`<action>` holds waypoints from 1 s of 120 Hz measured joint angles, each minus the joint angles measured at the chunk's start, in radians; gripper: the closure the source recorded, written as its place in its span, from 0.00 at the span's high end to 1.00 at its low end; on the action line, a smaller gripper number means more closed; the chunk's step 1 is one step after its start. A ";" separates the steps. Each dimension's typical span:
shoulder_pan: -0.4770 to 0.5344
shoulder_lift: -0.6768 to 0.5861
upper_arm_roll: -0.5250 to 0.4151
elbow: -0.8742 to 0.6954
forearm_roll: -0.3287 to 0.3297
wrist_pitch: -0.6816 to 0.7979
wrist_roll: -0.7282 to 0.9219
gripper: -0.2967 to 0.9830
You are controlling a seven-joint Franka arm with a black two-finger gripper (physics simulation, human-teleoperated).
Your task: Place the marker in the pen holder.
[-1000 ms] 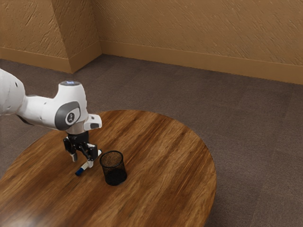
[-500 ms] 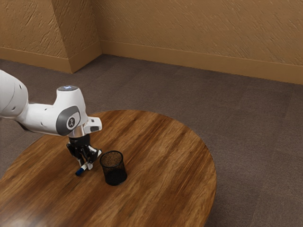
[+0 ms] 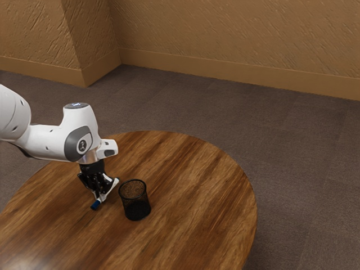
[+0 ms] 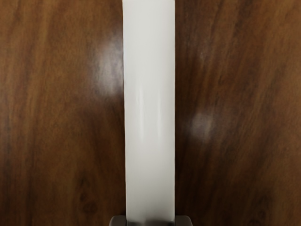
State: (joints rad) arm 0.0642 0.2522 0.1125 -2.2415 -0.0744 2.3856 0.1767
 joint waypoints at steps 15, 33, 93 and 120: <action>-0.003 -0.002 0.001 0.005 0.003 -0.009 0.000 0.23; -0.022 -0.065 0.001 0.053 0.022 -0.103 -0.020 0.19; -0.269 -0.256 -0.106 0.345 0.004 -0.879 -0.242 0.17; -0.455 -0.213 -0.115 0.396 -0.009 -0.967 -0.301 0.18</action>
State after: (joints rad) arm -0.3910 0.0392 -0.0024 -1.8451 -0.0837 1.4189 -0.1239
